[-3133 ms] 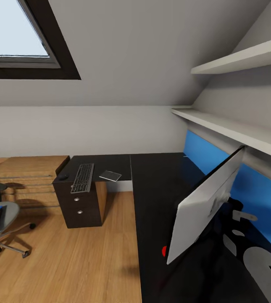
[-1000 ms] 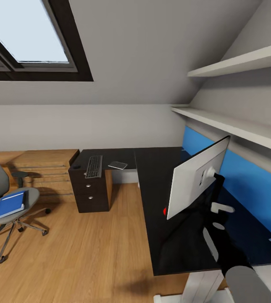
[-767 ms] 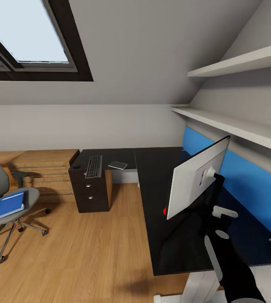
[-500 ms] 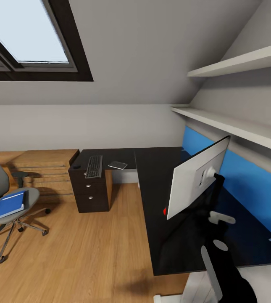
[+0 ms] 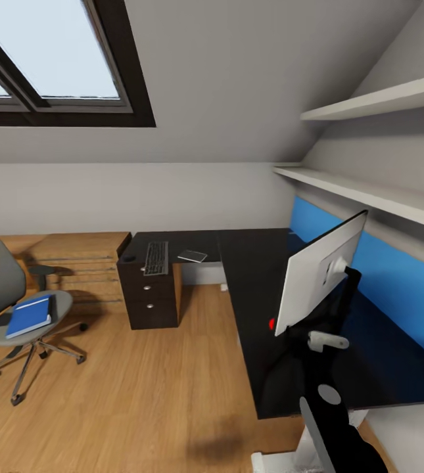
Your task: In the bedroom, organize the workspace by keeping the computer under the desk, ensuring the monitor is on the desk, placing the keyboard on the desk next to the monitor, placing the mouse on the desk next to the keyboard, moving the folder from the swivel chair onto the desk next to the mouse, stacking the notebook on top of the folder with the pen on top of the notebook, and positioning the swivel chair next to the desk.
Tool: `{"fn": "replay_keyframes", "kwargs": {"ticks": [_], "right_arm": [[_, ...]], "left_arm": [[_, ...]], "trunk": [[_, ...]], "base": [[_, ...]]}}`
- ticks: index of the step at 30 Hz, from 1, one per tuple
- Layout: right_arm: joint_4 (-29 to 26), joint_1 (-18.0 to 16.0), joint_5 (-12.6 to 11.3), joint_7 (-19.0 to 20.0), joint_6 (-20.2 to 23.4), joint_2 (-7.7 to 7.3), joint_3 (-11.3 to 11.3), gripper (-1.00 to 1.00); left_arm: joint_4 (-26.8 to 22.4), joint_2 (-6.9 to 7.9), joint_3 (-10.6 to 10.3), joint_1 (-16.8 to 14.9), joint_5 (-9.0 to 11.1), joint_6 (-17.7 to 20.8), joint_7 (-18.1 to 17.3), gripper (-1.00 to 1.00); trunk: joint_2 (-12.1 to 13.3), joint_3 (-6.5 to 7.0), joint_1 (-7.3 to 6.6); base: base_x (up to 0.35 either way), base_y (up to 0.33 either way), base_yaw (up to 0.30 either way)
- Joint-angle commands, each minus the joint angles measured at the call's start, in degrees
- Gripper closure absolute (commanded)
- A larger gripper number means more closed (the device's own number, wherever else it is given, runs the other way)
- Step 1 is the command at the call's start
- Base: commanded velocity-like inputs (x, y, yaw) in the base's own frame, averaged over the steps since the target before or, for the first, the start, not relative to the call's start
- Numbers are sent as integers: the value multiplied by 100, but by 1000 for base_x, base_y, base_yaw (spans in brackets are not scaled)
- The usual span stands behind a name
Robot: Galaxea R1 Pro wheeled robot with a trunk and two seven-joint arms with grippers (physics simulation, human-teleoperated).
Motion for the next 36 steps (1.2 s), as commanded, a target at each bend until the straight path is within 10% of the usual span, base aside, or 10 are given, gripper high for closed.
{"fn": "replay_keyframes", "kwargs": {"ticks": [1, 12, 27, 36], "right_arm": [[-10, 3, 101, -35, -2, 0, 14, -100], [76, 97, 539, -267, -875, -18, 52, -100], [196, 111, 819, -720, -955, 11, 137, -100], [94, 107, 856, -1405, -589, 285, 1113, -100]], "left_arm": [[-2, 1, -37, -2, 48, -16, 19, -100], [-2, -1, -45, -2, 43, -23, 16, -100], [-2, -6, -54, -2, 47, -17, 12, -100], [3, -16, -61, -2, 47, 0, 0, -100]], "trunk": [[-8, -9, 1], [-8, -9, 1], [-8, -9, 1], [-8, -9, 1]], "base": [[-133, 298, 0], [79, 182, 0], [29, 4, 0], [0, 0, 0]]}}
